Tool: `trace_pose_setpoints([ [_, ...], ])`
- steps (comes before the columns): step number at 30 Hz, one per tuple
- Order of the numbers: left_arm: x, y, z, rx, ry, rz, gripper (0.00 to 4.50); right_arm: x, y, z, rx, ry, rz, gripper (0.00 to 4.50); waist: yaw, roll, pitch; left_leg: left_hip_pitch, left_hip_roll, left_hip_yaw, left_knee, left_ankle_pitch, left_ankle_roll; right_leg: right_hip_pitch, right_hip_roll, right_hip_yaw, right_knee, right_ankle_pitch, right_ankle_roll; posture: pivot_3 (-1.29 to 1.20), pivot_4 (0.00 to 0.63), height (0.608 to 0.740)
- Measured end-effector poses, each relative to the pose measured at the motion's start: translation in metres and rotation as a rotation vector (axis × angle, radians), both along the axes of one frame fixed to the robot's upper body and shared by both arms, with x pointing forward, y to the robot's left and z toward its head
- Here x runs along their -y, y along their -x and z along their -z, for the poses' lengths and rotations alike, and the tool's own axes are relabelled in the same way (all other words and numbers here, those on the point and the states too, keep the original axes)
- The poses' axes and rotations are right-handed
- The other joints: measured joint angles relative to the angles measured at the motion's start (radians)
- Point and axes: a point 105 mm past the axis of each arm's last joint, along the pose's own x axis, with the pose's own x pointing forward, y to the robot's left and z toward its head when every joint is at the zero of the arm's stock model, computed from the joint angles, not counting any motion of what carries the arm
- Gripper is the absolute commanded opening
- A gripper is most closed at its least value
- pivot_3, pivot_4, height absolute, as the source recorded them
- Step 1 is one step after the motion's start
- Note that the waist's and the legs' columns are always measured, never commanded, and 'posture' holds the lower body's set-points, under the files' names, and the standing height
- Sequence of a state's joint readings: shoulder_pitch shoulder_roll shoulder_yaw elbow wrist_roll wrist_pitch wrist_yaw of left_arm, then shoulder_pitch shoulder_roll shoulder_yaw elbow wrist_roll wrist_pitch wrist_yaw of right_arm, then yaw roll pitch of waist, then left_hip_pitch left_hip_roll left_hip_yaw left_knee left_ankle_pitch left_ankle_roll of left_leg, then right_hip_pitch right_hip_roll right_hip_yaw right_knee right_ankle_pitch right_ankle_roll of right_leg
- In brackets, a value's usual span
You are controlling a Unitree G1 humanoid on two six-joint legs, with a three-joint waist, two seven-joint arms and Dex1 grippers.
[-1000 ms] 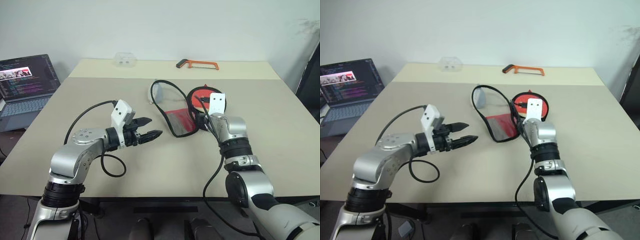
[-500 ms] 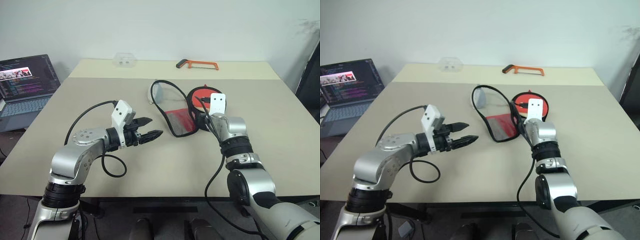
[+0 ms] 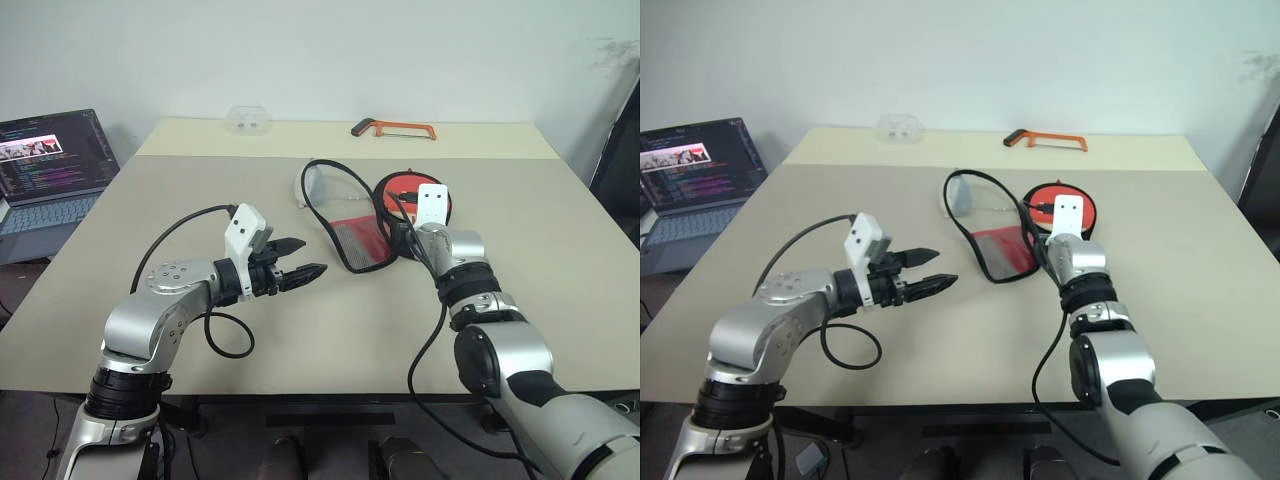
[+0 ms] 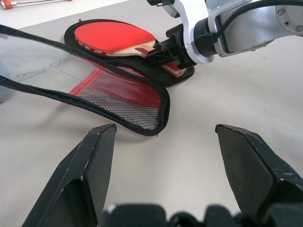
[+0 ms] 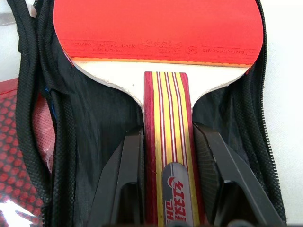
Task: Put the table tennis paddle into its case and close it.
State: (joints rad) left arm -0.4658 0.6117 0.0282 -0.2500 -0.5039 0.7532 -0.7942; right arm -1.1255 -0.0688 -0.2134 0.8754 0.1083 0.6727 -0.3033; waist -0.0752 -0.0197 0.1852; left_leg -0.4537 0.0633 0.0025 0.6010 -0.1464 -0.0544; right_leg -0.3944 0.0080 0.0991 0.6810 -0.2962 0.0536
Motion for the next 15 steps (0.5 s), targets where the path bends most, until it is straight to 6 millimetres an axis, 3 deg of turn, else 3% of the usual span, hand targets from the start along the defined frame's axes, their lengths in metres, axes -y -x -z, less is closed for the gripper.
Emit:
trace_pose_setpoints([
  [5,0.000,0.000,0.000,0.000,-0.001,-0.001,3.66,0.001,-0.002,0.003,-0.006,0.001,0.001,1.10,0.000,0.000,0.000,0.000,0.000,0.000,0.000,0.000,0.000,0.000,0.000,0.000,0.000,0.000,0.000,0.00,0.150,0.740],
  [15,0.000,-0.001,0.000,0.001,-0.002,-0.007,3.66,0.010,-0.003,0.007,-0.001,0.008,0.007,4.32,-0.004,0.000,0.000,0.000,0.000,0.000,0.000,0.000,0.000,0.001,0.000,0.000,0.000,0.000,0.000,0.00,0.150,0.740],
])
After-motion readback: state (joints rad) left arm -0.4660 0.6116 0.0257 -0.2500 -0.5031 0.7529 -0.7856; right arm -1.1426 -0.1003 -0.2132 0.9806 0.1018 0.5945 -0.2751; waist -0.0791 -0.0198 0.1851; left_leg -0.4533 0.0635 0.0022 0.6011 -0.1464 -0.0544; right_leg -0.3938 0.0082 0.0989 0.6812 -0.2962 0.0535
